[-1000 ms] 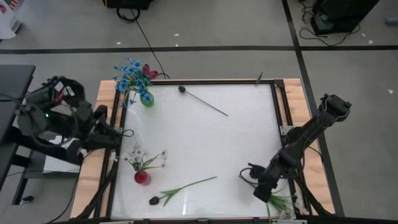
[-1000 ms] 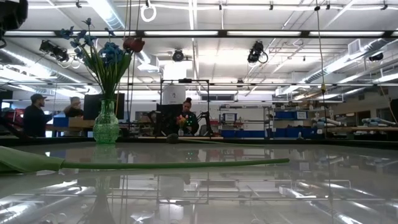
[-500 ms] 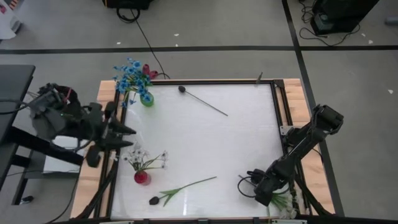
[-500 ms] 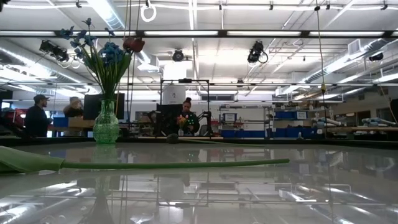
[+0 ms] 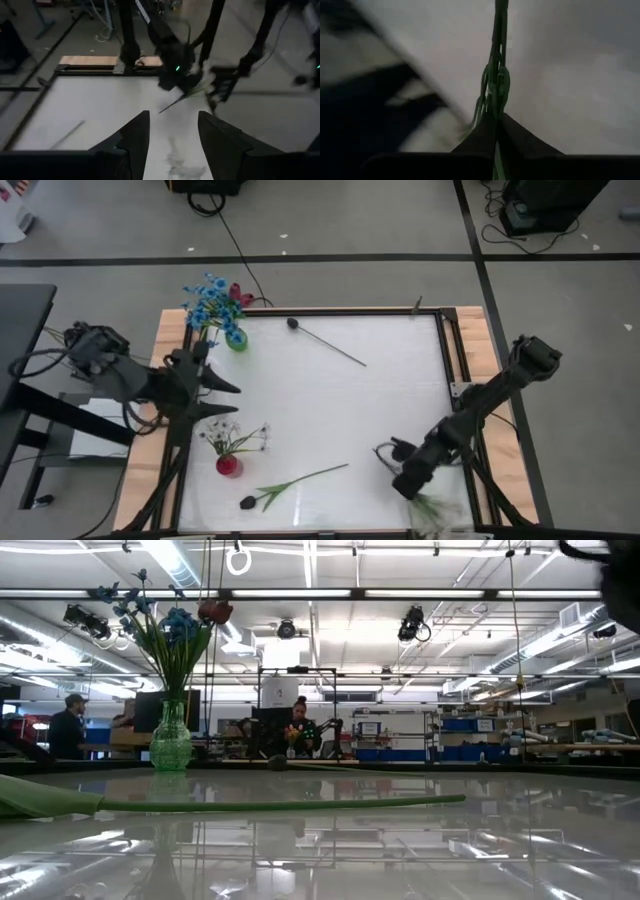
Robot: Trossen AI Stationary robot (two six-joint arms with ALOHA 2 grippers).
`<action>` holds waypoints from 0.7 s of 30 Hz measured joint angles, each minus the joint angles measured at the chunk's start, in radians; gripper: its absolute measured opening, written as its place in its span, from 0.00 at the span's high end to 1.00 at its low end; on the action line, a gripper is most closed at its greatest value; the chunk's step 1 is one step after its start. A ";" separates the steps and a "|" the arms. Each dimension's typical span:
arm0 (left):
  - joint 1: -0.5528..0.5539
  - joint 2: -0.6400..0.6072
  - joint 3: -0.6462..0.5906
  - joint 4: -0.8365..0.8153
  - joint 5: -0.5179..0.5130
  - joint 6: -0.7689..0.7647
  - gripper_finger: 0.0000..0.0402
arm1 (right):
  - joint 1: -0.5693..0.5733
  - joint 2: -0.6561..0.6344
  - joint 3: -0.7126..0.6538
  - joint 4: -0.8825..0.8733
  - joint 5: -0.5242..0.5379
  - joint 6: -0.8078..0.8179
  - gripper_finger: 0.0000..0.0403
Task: Sort flowers into vase by color
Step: Put the white flowers into the red vase
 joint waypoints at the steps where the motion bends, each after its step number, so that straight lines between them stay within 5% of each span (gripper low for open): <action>1: 0.005 0.008 0.000 -0.010 0.001 0.030 0.57 | -0.022 -0.018 0.000 0.043 0.013 0.020 0.94; 12: 0.091 0.128 0.000 -0.049 0.001 0.307 0.57 | -0.325 -0.071 0.001 0.598 -0.047 0.157 0.93; 21: 0.167 0.284 0.000 -0.006 0.027 0.522 0.57 | -0.504 -0.027 0.001 0.848 -0.137 0.340 0.94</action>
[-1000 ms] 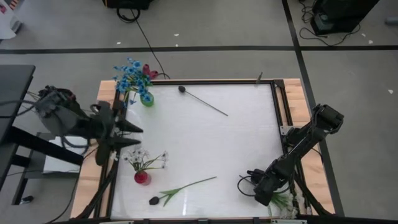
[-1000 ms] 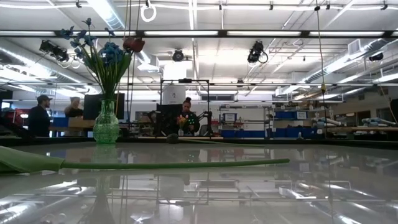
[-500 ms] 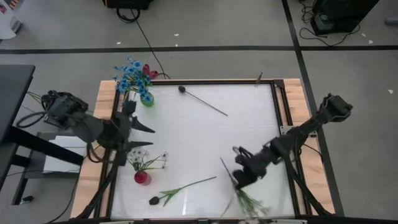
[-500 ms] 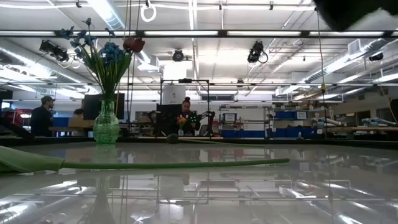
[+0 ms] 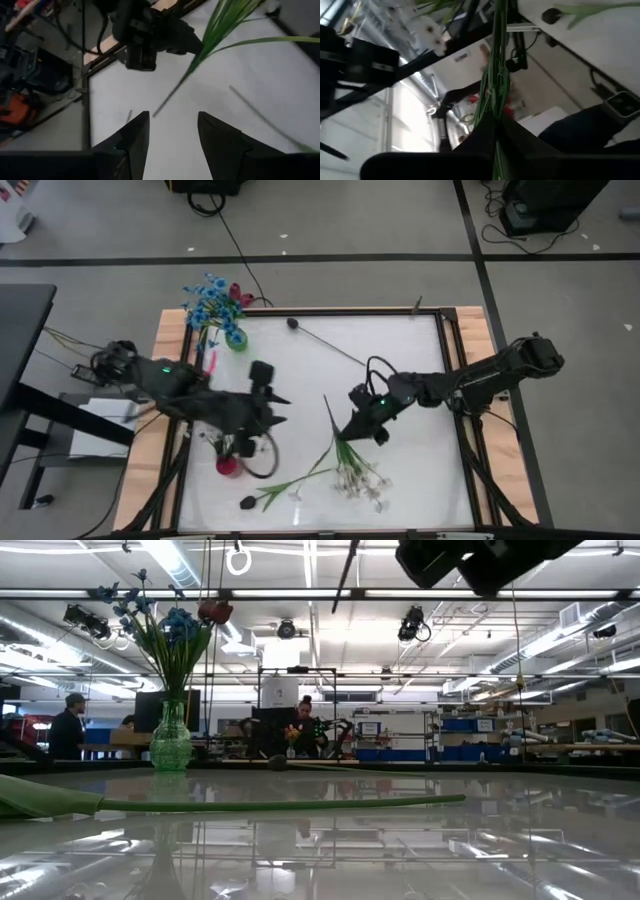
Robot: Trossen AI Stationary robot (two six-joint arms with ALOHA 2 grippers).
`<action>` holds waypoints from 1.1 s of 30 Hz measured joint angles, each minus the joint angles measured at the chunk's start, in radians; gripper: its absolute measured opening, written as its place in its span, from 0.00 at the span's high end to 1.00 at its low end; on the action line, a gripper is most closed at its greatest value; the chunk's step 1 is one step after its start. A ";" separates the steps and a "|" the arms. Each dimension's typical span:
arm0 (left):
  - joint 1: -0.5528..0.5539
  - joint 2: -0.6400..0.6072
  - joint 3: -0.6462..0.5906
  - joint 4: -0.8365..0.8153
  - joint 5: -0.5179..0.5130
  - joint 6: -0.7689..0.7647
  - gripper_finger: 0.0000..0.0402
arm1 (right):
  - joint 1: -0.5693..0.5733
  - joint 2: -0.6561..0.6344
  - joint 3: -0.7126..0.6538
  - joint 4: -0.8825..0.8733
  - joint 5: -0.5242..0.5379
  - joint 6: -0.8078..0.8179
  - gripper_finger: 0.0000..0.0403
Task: Sort flowers into vase by color
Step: Put the white flowers into the red vase
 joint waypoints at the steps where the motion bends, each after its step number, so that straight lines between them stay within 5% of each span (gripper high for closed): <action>1: 0.010 0.016 0.000 0.018 0.000 0.024 0.57 | -0.012 0.002 0.000 0.018 -0.013 0.008 0.94; 10: 0.098 0.110 0.000 0.156 0.112 0.116 0.57 | -0.057 0.006 0.000 0.245 -0.044 0.071 0.94; 19: 0.170 0.116 0.000 0.280 0.221 0.180 0.57 | -0.080 0.006 0.000 0.345 0.044 0.079 0.94; 33: 0.201 0.161 0.000 0.312 0.261 0.257 0.57 | -0.088 0.006 0.000 0.398 0.054 0.087 0.94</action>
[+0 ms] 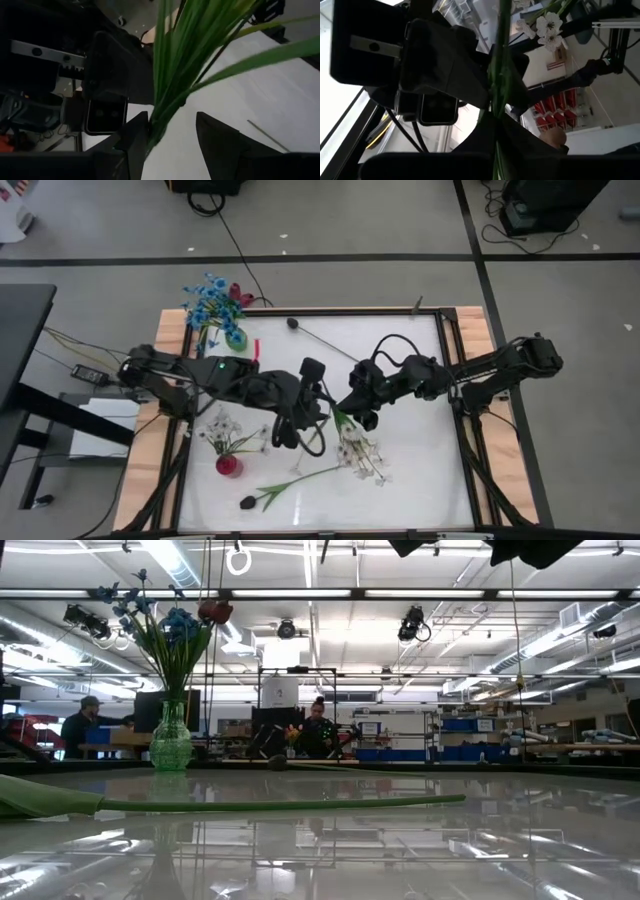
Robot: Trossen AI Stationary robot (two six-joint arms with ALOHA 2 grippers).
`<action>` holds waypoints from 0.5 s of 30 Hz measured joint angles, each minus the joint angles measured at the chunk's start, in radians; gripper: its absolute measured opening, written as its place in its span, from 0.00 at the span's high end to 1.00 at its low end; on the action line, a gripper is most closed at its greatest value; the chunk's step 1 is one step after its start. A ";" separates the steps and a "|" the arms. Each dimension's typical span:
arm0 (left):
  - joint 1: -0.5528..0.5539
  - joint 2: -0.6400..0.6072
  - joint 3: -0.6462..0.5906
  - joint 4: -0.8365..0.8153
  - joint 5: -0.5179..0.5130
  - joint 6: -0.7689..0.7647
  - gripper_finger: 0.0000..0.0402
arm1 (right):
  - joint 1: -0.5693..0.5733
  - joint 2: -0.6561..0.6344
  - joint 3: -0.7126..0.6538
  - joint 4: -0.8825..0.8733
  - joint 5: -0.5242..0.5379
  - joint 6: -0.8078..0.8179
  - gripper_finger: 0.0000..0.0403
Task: Sort flowers into vase by color
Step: Put the white flowers into the red vase
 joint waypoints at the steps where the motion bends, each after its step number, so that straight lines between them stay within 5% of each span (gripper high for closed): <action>1: 0.003 0.002 0.000 0.002 -0.001 0.006 0.57 | 0.000 0.000 0.000 0.000 0.000 0.001 0.94; 6: 0.019 0.001 0.000 0.020 -0.001 -0.001 0.63 | 0.000 0.000 0.000 0.010 0.000 0.001 0.94; 15: 0.029 -0.009 -0.001 0.001 -0.006 0.010 0.95 | 0.000 -0.001 -0.001 0.028 0.058 0.003 0.93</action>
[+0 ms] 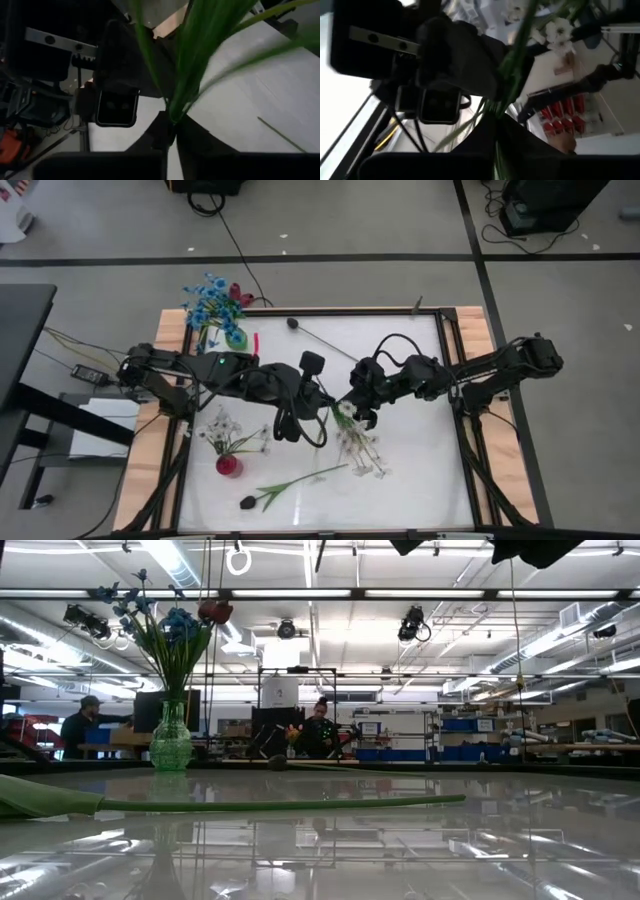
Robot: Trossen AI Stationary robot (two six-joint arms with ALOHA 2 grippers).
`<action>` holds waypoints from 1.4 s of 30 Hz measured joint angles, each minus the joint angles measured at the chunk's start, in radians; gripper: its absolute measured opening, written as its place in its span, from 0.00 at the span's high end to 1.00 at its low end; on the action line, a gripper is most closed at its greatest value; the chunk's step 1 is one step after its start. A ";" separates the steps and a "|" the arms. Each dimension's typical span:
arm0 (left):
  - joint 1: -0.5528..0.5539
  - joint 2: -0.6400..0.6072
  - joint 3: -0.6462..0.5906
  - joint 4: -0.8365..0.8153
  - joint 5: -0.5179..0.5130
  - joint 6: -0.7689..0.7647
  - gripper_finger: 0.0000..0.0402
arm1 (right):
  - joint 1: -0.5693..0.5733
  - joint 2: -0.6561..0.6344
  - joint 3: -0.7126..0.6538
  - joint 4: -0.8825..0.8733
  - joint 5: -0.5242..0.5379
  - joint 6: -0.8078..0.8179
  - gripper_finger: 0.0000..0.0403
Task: Sort flowers into vase by color
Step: Put the white flowers into the red vase
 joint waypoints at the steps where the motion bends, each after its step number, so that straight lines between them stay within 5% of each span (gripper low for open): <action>1: 0.003 -0.002 0.001 0.004 -0.002 0.000 0.97 | -0.002 0.000 -0.001 0.020 0.018 -0.018 0.92; 12: 0.059 -0.091 0.001 0.001 -0.045 -0.235 0.98 | -0.002 0.000 -0.002 0.242 0.346 -0.580 0.67; 17: 0.086 -0.197 -0.001 -0.104 -0.016 -0.438 0.98 | -0.019 -0.010 0.004 0.333 0.392 -0.720 0.59; 21: 0.082 -0.279 -0.040 -0.175 -0.089 -0.579 0.98 | -0.021 -0.008 0.002 0.361 0.364 -0.761 0.59; 32: -0.023 -0.662 -0.550 0.010 -0.202 -0.860 0.98 | 0.008 -0.017 0.002 0.387 0.291 -0.782 0.59; 42: -0.170 -1.017 -0.934 0.138 -0.204 -0.885 0.98 | 0.023 -0.017 0.002 0.385 0.292 -0.749 0.59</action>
